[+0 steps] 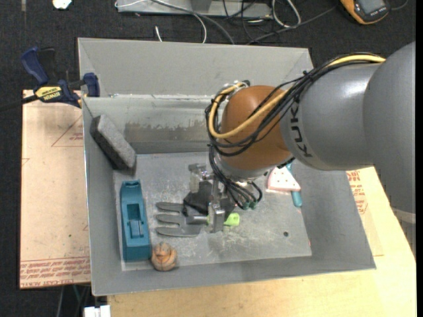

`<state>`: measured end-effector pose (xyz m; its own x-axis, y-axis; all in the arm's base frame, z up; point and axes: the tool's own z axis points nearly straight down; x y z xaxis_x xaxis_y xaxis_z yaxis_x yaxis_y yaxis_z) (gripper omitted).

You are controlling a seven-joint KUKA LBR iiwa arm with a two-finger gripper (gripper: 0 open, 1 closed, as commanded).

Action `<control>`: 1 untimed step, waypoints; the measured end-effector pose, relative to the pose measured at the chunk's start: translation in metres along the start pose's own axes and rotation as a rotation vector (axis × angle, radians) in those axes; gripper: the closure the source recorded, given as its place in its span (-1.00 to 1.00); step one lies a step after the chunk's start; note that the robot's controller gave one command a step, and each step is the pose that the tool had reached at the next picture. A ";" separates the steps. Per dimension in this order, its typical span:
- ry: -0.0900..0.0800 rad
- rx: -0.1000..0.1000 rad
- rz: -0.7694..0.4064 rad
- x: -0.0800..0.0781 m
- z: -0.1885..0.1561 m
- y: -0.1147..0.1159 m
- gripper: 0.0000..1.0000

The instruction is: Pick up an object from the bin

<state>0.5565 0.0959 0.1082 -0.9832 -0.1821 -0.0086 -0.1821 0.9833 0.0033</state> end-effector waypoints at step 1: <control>0.007 0.000 0.008 0.005 0.040 -0.029 -1.00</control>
Offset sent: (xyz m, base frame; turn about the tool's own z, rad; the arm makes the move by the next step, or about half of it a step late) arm 0.0208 -0.0608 -0.0382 0.0220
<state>0.5569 0.0670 0.0684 -0.9848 -0.1739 -0.0014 -0.1739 0.9848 0.0039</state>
